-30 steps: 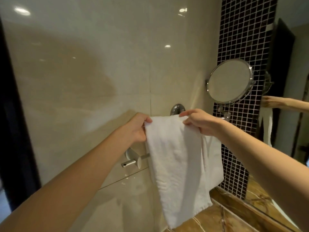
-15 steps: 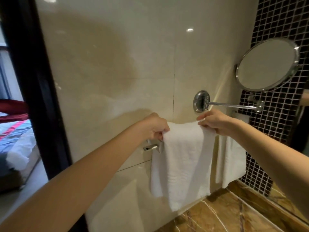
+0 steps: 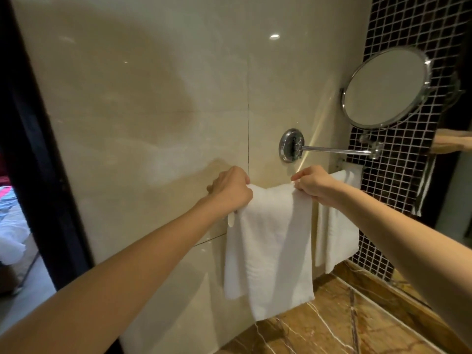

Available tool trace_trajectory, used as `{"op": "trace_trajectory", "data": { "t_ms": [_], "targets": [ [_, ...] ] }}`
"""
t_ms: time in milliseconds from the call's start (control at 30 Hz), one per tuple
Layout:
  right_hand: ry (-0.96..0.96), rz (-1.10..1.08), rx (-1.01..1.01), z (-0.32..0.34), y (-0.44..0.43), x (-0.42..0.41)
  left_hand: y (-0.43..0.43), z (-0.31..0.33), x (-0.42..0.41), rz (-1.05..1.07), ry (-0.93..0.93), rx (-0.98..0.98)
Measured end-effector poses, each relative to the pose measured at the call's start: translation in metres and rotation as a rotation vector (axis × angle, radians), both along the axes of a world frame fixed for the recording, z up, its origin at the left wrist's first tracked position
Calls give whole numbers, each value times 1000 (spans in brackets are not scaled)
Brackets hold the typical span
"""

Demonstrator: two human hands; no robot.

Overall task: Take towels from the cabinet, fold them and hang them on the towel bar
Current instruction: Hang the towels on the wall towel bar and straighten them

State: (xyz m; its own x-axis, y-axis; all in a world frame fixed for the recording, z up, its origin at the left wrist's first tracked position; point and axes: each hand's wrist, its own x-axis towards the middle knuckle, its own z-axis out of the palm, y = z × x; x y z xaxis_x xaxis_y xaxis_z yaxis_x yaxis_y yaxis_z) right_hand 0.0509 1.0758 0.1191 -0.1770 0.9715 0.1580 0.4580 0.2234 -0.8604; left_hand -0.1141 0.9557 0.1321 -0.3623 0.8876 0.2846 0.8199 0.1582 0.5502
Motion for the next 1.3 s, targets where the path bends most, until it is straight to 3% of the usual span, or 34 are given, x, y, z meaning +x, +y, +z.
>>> {"op": "trace_trajectory", "data": {
  "t_ms": [433,900,1100,1300],
  "targets": [
    [-114,-94,160,-12,3,-3,4,-12,-6,-15,181,-113],
    [-156,-2,176,-26,19,-3,11,-18,-5,-71,422,-148],
    [-146,53,270,-34,14,9,31,-20,14,-168,460,-27],
    [-4,34,307,-54,9,20,60,-32,41,-273,481,22]
  ]
}}
